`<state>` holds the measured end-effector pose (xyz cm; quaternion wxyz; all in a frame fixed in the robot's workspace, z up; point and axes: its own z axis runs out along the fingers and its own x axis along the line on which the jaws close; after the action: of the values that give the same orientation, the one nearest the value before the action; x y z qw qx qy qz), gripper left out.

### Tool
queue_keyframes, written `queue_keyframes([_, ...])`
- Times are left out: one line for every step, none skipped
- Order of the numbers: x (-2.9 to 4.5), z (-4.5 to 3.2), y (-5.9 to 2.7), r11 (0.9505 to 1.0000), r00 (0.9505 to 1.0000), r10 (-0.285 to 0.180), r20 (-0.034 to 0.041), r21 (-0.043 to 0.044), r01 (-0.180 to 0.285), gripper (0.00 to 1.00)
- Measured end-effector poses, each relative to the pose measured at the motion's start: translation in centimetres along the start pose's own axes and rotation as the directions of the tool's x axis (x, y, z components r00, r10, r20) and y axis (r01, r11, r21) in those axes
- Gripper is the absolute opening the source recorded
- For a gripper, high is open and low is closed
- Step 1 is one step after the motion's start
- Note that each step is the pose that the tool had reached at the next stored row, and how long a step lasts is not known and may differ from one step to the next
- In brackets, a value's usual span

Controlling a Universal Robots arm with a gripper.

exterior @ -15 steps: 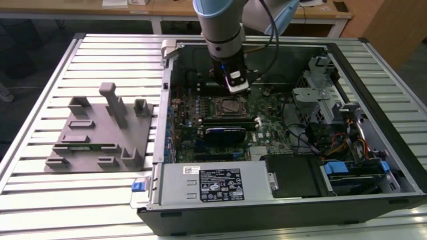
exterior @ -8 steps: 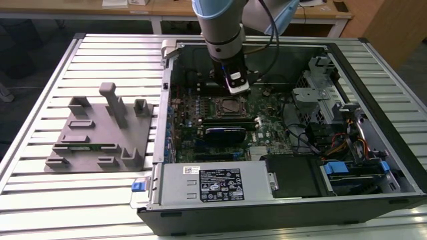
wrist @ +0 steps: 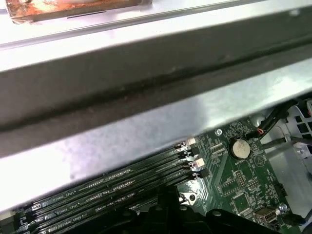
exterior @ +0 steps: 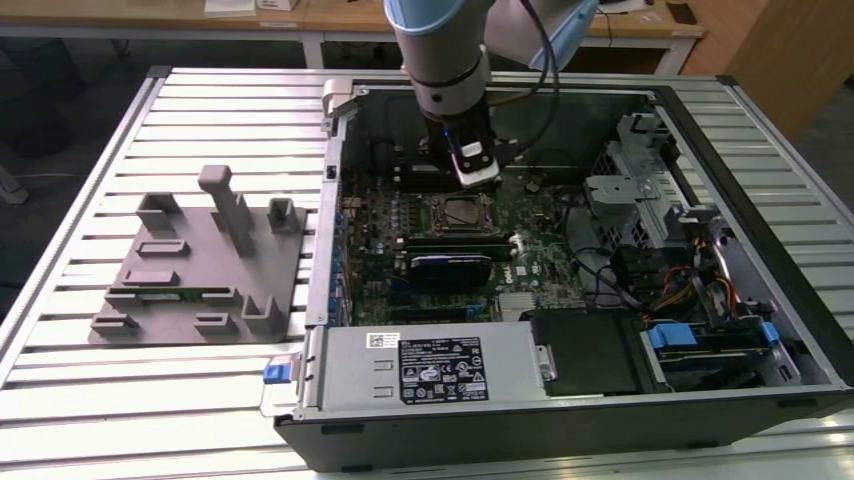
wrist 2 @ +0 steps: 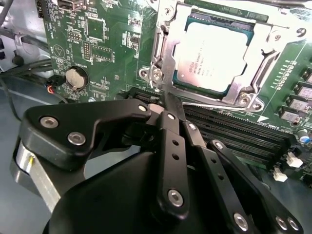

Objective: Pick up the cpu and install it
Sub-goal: 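Install the first cpu locking lever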

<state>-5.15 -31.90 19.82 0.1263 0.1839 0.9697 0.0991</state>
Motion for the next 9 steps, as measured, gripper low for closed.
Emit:
queue_keyframes([-0.01, -0.05, 0.01, 1.0, 1.0, 0.0, 0.0, -0.0001, 0.0, 0.11])
queue_keyframes([-0.02, -0.08, 0.02, 1.0, 1.0, 0.0, 0.0, -0.0001, 0.0, 0.11])
queue_keyframes([-0.03, -0.09, 0.03, 1.0, 1.0, 0.0, 0.0001, -0.0003, 0.0, 0.11])
queue_keyframes([-0.03, -0.09, 0.03, 1.0, 1.0, 0.0, 0.0, -0.0004, 0.0, 0.11])
queue_keyframes([-0.03, -0.09, 0.03, 1.0, 1.0, 0.0, 0.0, -0.0004, 0.0, 0.11])
queue_keyframes([-0.03, -0.1, 0.03, 1.0, 1.0, 0.0, 0.0, -0.0002, 0.0, 0.11])
queue_keyframes([-0.04, -0.1, 0.03, 1.0, 1.0, 0.0, -0.0005, 0.0002, 0.0, 0.11])
queue_keyframes([-0.04, -0.1, 0.04, 1.0, 1.0, 0.0, -0.002, 0.0009, 0.0, 0.11])
queue_keyframes([-0.03, -0.1, 0.05, 1.0, 1.0, 0.001, -0.0045, 0.0023, -0.001, 0.11])
